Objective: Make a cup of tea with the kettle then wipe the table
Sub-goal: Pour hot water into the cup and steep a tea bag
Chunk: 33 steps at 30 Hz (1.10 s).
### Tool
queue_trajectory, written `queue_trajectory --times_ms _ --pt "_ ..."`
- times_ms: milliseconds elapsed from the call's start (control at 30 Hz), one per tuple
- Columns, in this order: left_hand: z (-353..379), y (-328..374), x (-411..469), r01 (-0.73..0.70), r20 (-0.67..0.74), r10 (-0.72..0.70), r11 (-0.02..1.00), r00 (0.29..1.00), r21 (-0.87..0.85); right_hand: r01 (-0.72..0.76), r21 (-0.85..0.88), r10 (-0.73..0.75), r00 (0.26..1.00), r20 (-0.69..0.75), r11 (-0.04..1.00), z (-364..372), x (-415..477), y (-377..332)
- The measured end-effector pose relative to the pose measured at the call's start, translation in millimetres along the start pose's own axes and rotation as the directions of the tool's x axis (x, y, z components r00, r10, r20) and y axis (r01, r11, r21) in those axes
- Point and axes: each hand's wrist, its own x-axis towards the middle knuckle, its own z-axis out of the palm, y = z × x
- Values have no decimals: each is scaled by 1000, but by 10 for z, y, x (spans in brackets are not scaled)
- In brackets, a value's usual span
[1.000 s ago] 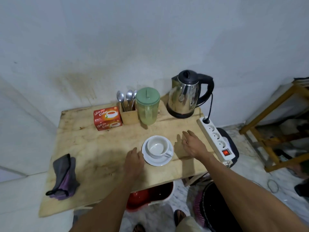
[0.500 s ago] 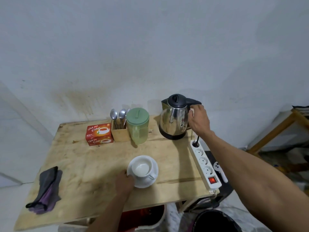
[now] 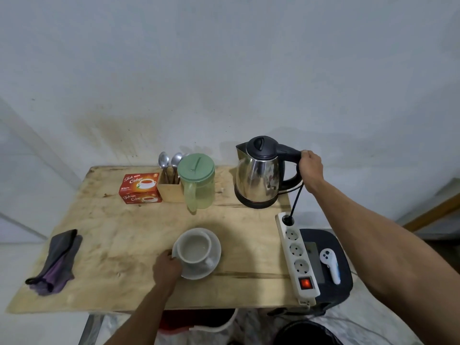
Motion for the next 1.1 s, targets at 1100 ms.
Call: queue_trajectory --times_ms 1100 --pt "-41 -33 -173 -52 31 54 996 998 -76 -94 119 95 995 -1 988 -72 -256 -315"
